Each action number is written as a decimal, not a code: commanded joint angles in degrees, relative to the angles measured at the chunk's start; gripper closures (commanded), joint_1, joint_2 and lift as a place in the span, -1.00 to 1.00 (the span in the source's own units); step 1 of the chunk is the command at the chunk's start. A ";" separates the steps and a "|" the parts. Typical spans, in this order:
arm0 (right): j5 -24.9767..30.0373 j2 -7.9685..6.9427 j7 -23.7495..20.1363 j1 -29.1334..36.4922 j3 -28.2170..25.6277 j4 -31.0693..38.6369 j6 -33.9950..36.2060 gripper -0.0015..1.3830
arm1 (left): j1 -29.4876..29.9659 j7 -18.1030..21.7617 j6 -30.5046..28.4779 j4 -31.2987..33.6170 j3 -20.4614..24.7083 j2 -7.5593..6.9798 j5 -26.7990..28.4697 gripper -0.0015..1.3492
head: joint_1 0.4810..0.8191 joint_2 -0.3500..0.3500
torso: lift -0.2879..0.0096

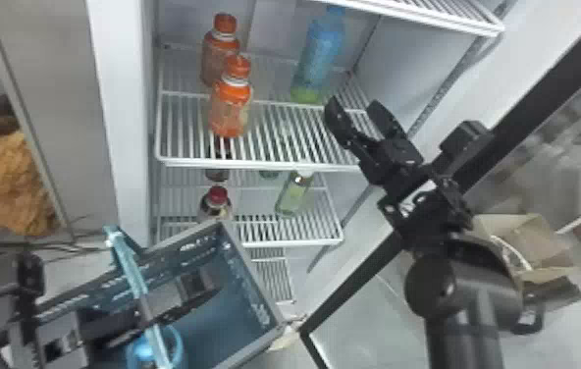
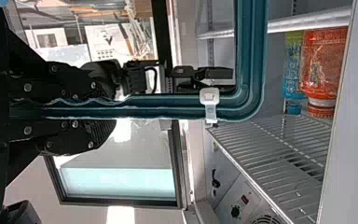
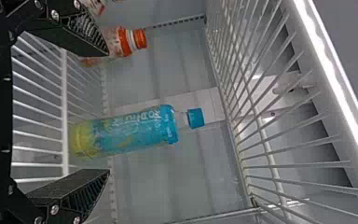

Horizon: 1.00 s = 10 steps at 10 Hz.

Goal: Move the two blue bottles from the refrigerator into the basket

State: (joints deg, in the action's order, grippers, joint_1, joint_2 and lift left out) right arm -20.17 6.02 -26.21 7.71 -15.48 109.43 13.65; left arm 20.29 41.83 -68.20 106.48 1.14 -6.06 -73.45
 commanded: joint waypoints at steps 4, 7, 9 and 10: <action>2.58 1.01 1.95 -7.85 2.57 -7.13 -0.57 -0.77 | -0.33 -0.09 -0.14 -0.52 -0.23 0.00 -0.02 0.78 | 0.27 -1.00 | 0.87; 3.95 1.54 3.35 -13.06 4.28 -12.61 -0.57 -0.77 | -0.47 -0.09 -0.14 -0.52 -0.23 0.09 -0.02 0.78 | 0.27 -1.00 | 0.87; 4.06 2.16 3.71 -17.14 6.57 -16.97 -0.57 -0.77 | -0.75 -0.09 -0.28 -0.66 -0.34 0.00 -0.02 0.78 | 0.27 -1.00 | 0.87; 4.98 2.16 4.23 -17.84 6.68 -17.67 -0.43 -0.77 | -0.75 -0.09 -0.28 -0.66 -0.34 0.00 -0.02 0.78 | 0.27 -0.99 | 0.87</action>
State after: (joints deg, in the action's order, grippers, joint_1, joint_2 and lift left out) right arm -15.57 8.14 -22.03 -9.62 -8.95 92.32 13.13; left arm 19.56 41.75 -68.48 105.82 0.80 -6.06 -73.46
